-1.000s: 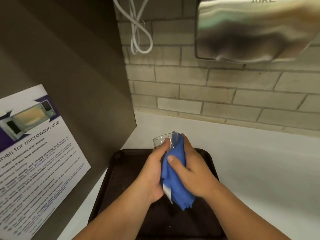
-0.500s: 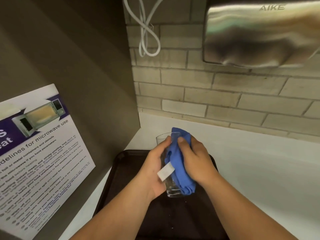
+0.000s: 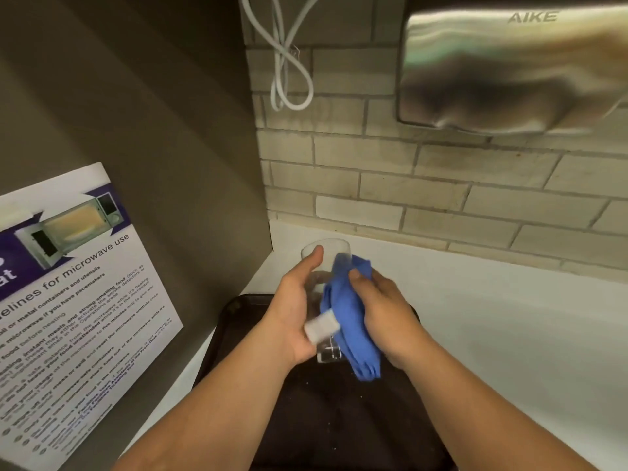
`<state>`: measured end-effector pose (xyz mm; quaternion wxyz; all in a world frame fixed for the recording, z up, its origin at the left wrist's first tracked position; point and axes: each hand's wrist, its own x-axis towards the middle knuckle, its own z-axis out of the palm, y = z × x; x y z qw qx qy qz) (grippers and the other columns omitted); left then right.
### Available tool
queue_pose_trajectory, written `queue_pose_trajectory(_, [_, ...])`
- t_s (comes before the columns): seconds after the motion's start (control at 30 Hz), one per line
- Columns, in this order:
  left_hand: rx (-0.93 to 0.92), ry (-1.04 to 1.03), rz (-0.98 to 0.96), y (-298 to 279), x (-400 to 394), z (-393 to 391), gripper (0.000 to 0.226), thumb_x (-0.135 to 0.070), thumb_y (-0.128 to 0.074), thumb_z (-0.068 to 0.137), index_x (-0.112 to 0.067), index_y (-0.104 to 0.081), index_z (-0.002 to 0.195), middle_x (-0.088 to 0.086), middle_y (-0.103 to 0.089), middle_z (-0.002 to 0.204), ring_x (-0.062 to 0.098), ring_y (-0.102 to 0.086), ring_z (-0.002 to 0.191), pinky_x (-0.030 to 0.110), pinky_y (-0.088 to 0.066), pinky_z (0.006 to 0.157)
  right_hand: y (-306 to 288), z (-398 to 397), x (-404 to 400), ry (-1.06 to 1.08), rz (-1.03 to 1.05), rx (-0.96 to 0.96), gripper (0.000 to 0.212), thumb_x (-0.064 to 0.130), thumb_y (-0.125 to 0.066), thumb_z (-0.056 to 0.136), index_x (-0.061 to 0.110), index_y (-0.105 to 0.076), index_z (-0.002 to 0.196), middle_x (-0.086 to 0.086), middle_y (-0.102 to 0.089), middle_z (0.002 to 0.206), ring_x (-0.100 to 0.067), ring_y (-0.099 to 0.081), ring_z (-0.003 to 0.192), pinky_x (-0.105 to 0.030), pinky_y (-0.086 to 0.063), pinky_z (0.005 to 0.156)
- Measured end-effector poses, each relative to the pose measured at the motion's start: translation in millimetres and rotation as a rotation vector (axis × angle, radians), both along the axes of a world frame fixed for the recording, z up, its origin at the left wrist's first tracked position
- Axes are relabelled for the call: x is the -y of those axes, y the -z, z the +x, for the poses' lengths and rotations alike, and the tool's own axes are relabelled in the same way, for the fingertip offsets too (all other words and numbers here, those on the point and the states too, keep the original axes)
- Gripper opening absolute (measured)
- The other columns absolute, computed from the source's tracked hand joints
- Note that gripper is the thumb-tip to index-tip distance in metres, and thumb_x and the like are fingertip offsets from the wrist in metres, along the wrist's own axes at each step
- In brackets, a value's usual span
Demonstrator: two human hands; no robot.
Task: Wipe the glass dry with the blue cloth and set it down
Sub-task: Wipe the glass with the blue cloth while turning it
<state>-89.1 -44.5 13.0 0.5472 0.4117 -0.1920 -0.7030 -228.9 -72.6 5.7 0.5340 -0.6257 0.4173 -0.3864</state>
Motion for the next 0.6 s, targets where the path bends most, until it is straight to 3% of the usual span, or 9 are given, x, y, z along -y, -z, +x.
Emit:
queue_pose_trajectory(0.03, [0.027, -0.026, -0.008, -1, 4, 3, 0.066, -0.057, -0.081, 0.067, -0.003, -0.073, 0.104, 0.019, -0.077, 0.091, 0.033, -0.076, 0.081, 0.042, -0.064, 0.082, 5, -2, -9, -0.067, -0.087, -0.043, 0.022, 0.041, -0.048, 0.098, 0.035, -0.061, 0.115, 0.005, -0.074, 0.11, -0.011, -0.069, 0.105, -0.02, -0.051, 0.087])
queue_pose_trajectory(0.1, [0.06, -0.044, -0.031, 1, 8, 8, 0.059, -0.059, -0.077, 0.064, -0.006, -0.071, 0.089, 0.014, -0.074, 0.068, 0.027, -0.074, 0.059, 0.034, -0.063, 0.059, 12, -2, -24, -0.178, -0.259, -0.144, 0.043, 0.043, -0.048, 0.097, 0.038, -0.044, 0.139, 0.01, -0.065, 0.127, -0.004, -0.063, 0.115, -0.018, -0.049, 0.094])
queue_pose_trajectory(0.17, [0.048, 0.014, -0.017, 5, 7, 6, 0.054, -0.058, -0.078, 0.067, -0.007, -0.08, 0.084, 0.013, -0.076, 0.071, 0.026, -0.075, 0.063, 0.034, -0.064, 0.06, 9, 4, -19, -0.152, -0.36, -0.202, 0.058, 0.046, -0.046, 0.097, 0.029, -0.03, 0.15, 0.006, -0.061, 0.132, -0.005, -0.062, 0.116, -0.024, -0.05, 0.097])
queue_pose_trajectory(0.23, [0.038, 0.06, 0.004, 4, 3, 2, 0.06, -0.056, -0.081, 0.071, -0.005, -0.083, 0.103, 0.017, -0.078, 0.092, 0.031, -0.077, 0.084, 0.042, -0.063, 0.083, -2, 8, -5, 0.012, -0.311, -0.163, 0.048, 0.046, -0.044, 0.099, 0.023, -0.045, 0.141, 0.002, -0.068, 0.116, -0.009, -0.067, 0.104, -0.024, -0.053, 0.089])
queue_pose_trajectory(0.3, [0.007, 0.071, 0.019, 1, 3, 1, 0.075, -0.055, -0.082, 0.072, -0.003, -0.074, 0.125, 0.021, -0.076, 0.109, 0.037, -0.074, 0.099, 0.047, -0.056, 0.098, -11, 10, 8, 0.111, -0.118, -0.048, 0.034, 0.044, -0.043, 0.101, 0.021, -0.063, 0.118, -0.001, -0.074, 0.099, -0.015, -0.071, 0.094, -0.029, -0.054, 0.086])
queue_pose_trajectory(0.4, [0.009, 0.025, 0.053, -2, 10, 7, 0.074, -0.061, -0.076, 0.076, -0.001, -0.077, 0.119, 0.023, -0.078, 0.111, 0.04, -0.077, 0.096, 0.049, -0.063, 0.087, -6, 9, 13, 0.079, 0.057, -0.007, 0.03, 0.045, -0.046, 0.1, 0.025, -0.067, 0.101, -0.003, -0.077, 0.093, -0.014, -0.073, 0.086, -0.033, -0.054, 0.082])
queue_pose_trajectory(0.5, [0.073, -0.01, 0.069, 2, 13, 8, 0.066, -0.063, -0.069, 0.085, -0.001, -0.082, 0.102, 0.021, -0.082, 0.094, 0.036, -0.08, 0.079, 0.042, -0.066, 0.064, 2, 11, 14, 0.059, -0.038, -0.113, 0.03, 0.047, -0.046, 0.098, 0.025, -0.063, 0.107, 0.004, -0.074, 0.093, -0.004, -0.071, 0.083, -0.022, -0.051, 0.077])
queue_pose_trajectory(0.6, [0.124, -0.027, 0.08, 5, 9, -1, 0.06, -0.061, -0.068, 0.087, -0.005, -0.083, 0.102, 0.017, -0.083, 0.088, 0.032, -0.081, 0.076, 0.039, -0.066, 0.062, 1, 16, 16, 0.079, -0.112, -0.143, 0.034, 0.047, -0.045, 0.099, 0.022, -0.061, 0.116, 0.004, -0.073, 0.097, -0.003, -0.069, 0.086, -0.018, -0.05, 0.077])
